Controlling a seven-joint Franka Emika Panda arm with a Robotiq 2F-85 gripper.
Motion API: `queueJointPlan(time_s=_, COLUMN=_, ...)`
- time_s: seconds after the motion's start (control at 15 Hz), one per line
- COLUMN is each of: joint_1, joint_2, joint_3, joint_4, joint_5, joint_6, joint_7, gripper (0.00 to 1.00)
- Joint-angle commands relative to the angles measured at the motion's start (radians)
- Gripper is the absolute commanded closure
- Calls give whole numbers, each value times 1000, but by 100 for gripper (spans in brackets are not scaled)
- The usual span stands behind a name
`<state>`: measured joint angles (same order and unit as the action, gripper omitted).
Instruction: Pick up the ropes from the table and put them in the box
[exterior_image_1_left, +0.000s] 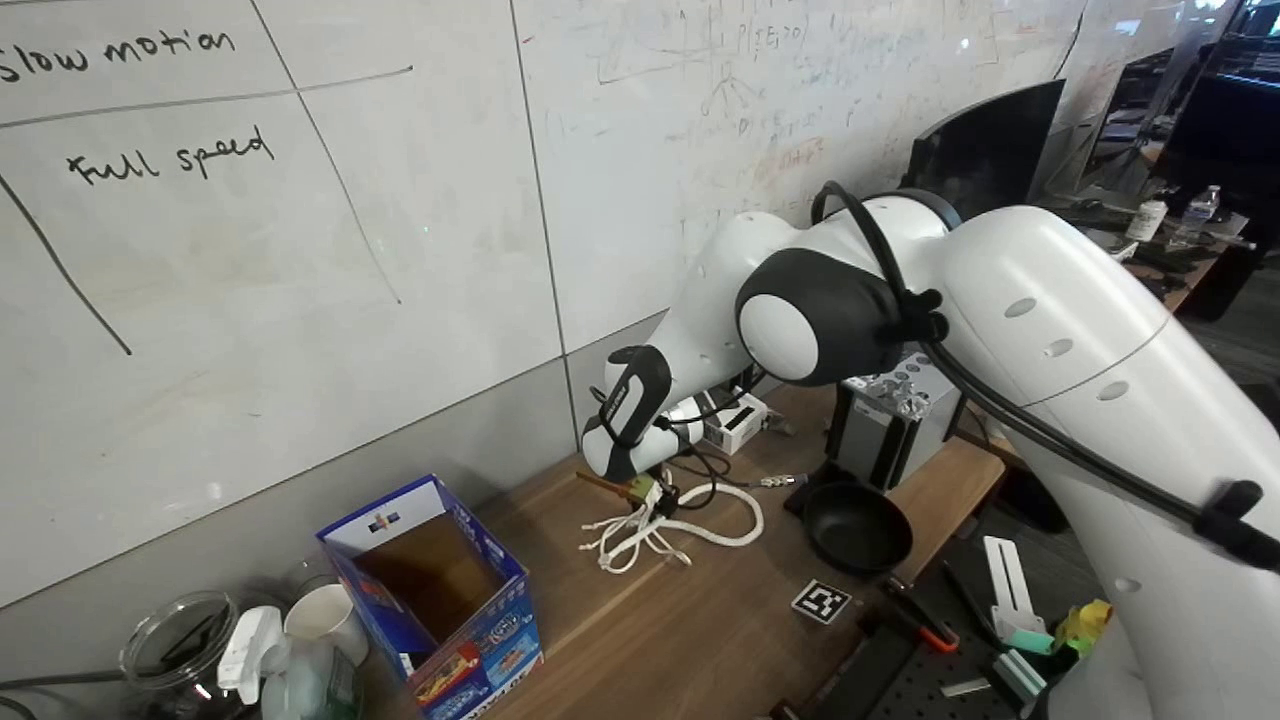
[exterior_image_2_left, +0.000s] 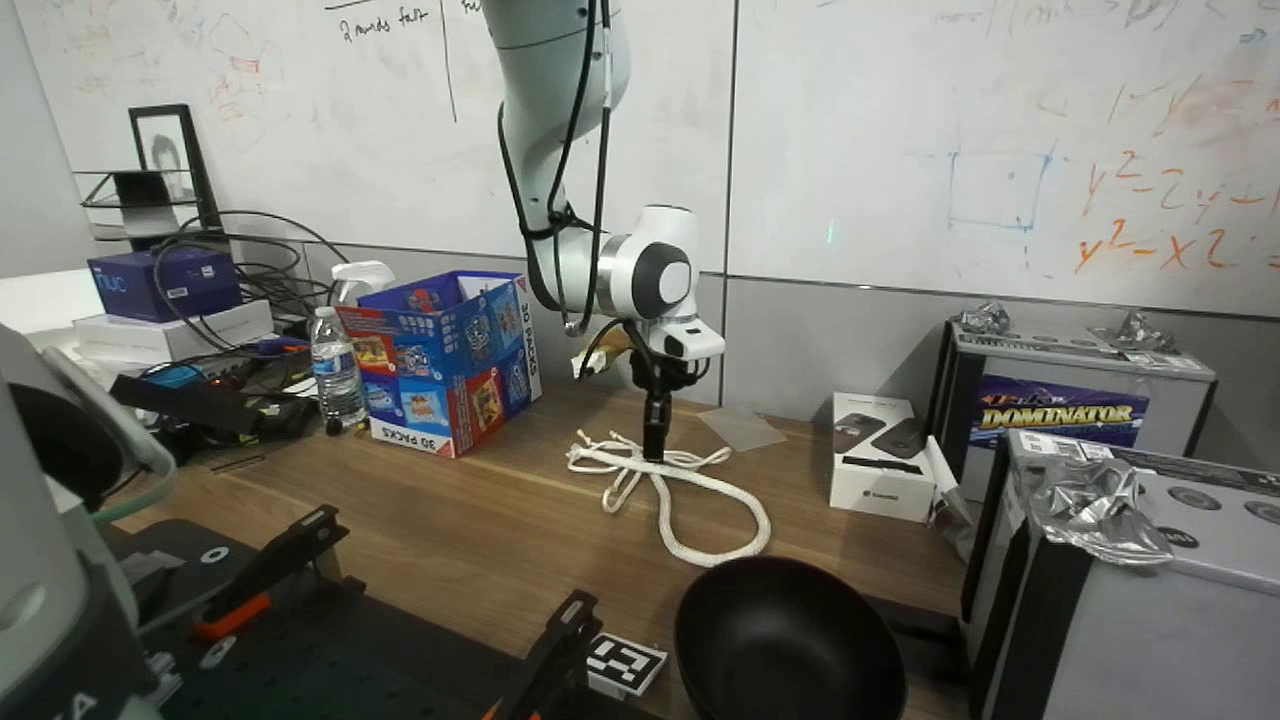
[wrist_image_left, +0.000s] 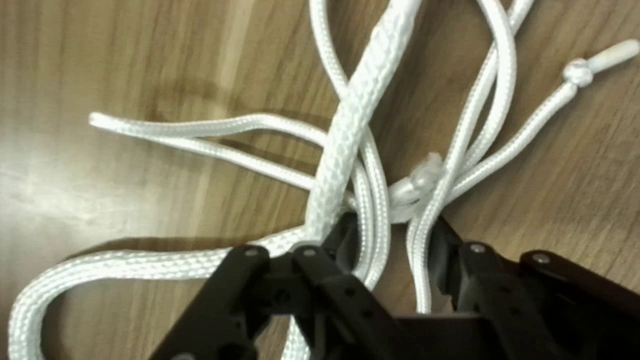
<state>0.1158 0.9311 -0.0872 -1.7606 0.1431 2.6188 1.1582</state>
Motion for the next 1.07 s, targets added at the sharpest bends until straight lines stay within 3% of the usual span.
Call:
queueJointPlan(time_s=0.0, joint_1=12, joint_2=13, joint_3=-15, joint_4=15, joint_5=13, joint_6=2, joint_7=-6, gripper=93)
queueJointPlan(time_s=0.2, joint_1=11, joint_2=5, joint_3=-18, joint_4=8, joint_5=13, joint_6=3, joint_7=-6, gripper=100)
queueJointPlan(time_s=0.53, joint_1=-24, joint_2=-63, joint_3=22, joint_4=-40, joint_5=20, joint_6=21, joint_7=-86, gripper=95)
queueJointPlan(time_s=0.8, joint_1=-122, joint_2=-186, joint_3=141, joint_4=-112, joint_5=74, joint_6=42, joint_7=-309, gripper=96)
queueJointPlan(time_s=1.0, joint_1=-176, joint_2=-313, joint_3=216, joint_4=-163, joint_5=149, joint_6=-19, joint_7=-490, gripper=96)
